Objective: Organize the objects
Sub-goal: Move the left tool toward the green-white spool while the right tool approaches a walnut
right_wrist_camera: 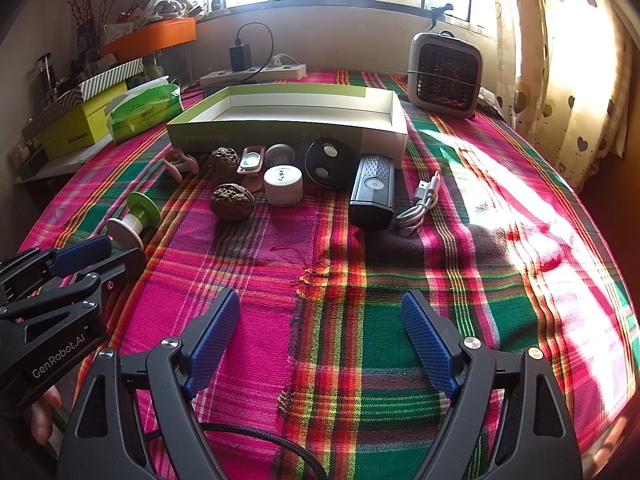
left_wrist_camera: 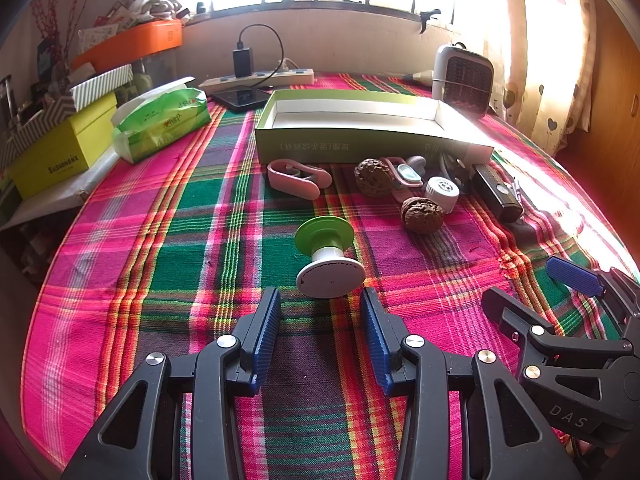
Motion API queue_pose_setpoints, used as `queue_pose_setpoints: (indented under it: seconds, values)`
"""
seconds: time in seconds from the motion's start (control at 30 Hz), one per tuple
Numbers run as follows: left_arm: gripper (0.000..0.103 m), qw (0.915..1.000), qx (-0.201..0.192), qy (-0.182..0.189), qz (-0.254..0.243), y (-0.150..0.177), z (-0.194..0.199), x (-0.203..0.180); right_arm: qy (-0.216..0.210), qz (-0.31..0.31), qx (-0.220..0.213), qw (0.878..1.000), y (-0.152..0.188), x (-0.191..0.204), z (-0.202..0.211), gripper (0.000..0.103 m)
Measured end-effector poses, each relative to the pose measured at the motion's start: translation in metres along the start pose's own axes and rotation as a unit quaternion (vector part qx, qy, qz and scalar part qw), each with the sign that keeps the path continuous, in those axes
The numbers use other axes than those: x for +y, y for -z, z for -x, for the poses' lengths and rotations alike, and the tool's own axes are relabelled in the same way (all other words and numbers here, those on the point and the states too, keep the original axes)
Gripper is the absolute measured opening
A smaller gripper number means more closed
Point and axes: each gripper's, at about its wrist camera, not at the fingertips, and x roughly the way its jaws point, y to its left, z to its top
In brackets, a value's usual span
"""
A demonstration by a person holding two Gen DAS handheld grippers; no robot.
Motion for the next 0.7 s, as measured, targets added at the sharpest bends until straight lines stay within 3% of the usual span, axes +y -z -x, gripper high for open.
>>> queue_pose_setpoints:
  seconds: [0.4, 0.7]
  values:
    - [0.039, 1.0000, -0.001, 0.003, 0.000, -0.0005, -0.0006, 0.0008, -0.002, 0.003, 0.001, 1.000, -0.0006, 0.0024, 0.0013, 0.083]
    - [0.039, 0.9991, 0.014, 0.033, -0.023, -0.0030, 0.0022, 0.0072, -0.015, 0.014, 0.012, 1.000, -0.0038, -0.0005, -0.0009, 0.083]
